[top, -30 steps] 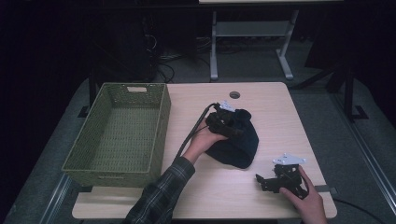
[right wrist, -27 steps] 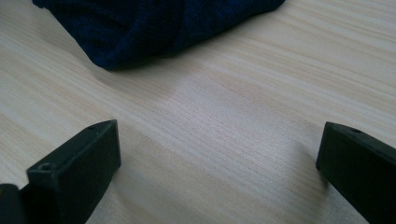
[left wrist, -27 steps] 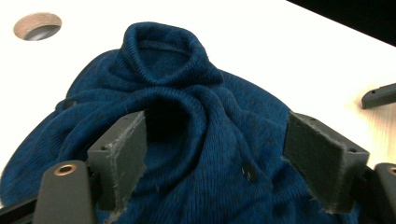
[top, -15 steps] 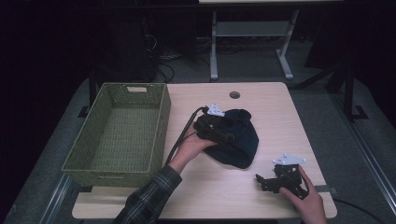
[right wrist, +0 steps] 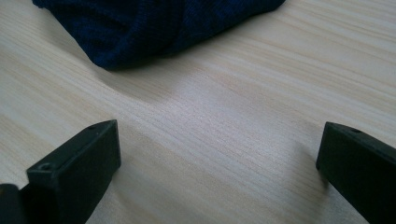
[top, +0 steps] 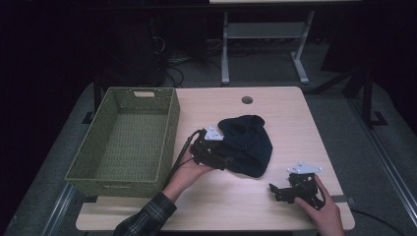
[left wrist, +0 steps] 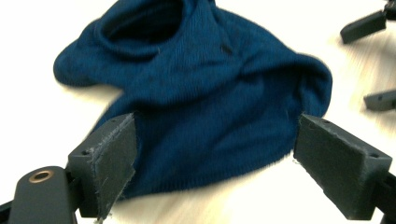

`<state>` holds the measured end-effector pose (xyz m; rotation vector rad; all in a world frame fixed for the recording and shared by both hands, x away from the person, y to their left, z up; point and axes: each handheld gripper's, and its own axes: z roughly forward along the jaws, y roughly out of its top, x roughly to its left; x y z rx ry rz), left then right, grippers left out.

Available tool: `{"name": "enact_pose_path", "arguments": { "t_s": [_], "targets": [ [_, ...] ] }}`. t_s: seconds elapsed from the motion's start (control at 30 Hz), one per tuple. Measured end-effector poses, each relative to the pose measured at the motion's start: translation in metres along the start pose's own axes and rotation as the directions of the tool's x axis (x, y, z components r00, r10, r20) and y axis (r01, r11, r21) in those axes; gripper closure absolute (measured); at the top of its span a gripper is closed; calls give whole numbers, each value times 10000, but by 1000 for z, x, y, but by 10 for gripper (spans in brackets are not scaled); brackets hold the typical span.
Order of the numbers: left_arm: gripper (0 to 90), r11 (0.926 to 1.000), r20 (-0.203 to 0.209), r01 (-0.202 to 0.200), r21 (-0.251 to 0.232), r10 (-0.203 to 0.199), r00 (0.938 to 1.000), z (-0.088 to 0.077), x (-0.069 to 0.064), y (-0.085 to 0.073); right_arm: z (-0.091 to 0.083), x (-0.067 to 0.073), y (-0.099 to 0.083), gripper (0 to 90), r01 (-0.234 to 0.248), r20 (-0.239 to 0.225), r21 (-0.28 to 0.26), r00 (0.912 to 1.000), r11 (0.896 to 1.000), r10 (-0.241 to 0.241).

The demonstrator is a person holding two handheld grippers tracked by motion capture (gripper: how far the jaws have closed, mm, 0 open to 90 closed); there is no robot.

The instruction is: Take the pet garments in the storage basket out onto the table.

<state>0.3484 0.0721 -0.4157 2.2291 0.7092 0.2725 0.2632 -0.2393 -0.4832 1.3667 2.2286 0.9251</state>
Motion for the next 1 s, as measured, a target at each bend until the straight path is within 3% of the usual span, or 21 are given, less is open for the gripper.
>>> {"name": "enact_pose_path", "arguments": {
  "t_s": [0.17,0.43,0.7,0.8,0.93,1.0],
  "targets": [
    [130,9999,-471,22,-143,-28,9989,-4,-8,-21,0,0,0,0,3,0,-4,10000,10000,-3],
    [129,9984,-815,-39,562,85,9966,-1,-19,-53,0,0,0,0,6,-2,-5,10000,10000,-6],
    [129,9945,-669,372,982,-307,9973,0,-20,-77,0,0,0,0,22,-5,-8,10000,10000,-22],
    [128,9965,-679,337,768,-285,9973,-3,-21,-81,0,0,0,0,31,-8,-10,10000,10000,-31],
    [128,9996,-618,263,142,-254,9978,-6,-21,-91,0,0,0,0,23,-8,-9,10000,10000,-23],
    [128,9995,-661,297,140,-287,9974,-8,-21,-93,0,0,0,0,29,-5,-9,10000,10000,-29]
  ]
}}
